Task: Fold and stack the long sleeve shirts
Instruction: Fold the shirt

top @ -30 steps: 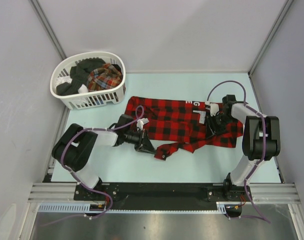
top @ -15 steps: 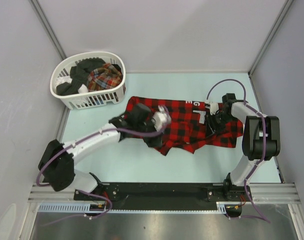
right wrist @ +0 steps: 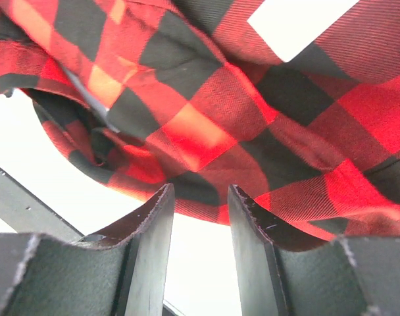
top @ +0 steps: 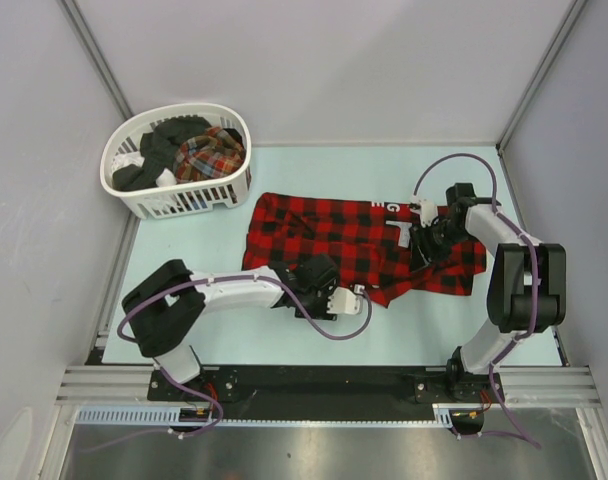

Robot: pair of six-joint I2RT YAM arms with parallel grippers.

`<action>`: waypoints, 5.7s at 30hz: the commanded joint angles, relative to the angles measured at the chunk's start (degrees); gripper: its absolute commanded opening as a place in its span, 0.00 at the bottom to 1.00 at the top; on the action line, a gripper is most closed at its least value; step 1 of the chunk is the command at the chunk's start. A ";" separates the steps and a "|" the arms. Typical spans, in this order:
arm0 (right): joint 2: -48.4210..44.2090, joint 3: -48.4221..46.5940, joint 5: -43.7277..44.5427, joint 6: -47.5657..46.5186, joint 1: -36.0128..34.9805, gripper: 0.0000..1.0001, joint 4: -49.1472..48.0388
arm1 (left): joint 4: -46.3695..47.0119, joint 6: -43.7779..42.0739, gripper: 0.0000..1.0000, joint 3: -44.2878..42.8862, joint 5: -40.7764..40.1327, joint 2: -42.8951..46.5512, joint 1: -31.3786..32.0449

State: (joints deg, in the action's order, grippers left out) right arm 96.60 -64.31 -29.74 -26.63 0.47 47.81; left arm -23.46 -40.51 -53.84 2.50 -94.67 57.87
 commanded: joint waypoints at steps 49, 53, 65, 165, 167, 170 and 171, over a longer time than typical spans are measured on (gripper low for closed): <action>-9.66 7.80 -2.95 -13.62 4.19 0.45 6.85 | -19.26 4.85 0.72 0.39 20.14 16.45 -12.19; -11.52 6.48 -7.35 -11.69 3.58 0.47 6.51 | -16.36 -3.59 0.74 4.53 12.36 13.65 -3.22; -4.67 6.13 -7.27 -0.80 -4.25 0.48 -8.86 | -7.73 -11.43 0.49 7.00 6.02 5.38 2.34; -28.31 -1.42 -36.35 -3.34 -11.90 0.00 -9.06 | 4.59 38.63 0.99 -11.80 49.89 23.39 -30.01; -27.96 -2.48 -37.32 -4.48 -11.81 0.00 -7.39 | -1.20 21.41 0.99 -14.44 44.21 25.93 -28.00; -26.73 -3.10 -38.81 -5.79 -11.98 0.00 -5.02 | -5.09 -5.12 0.99 -12.70 33.50 29.97 -21.52; -26.55 -3.10 -39.17 -6.23 -12.07 0.00 -4.31 | -5.10 -11.63 0.99 -11.04 30.49 33.55 -19.48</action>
State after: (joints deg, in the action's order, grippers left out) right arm 70.15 -64.95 -63.99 -30.17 -11.40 40.07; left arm -20.10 -13.89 -65.60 47.31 -69.34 30.89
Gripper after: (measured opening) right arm 0.009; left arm 0.994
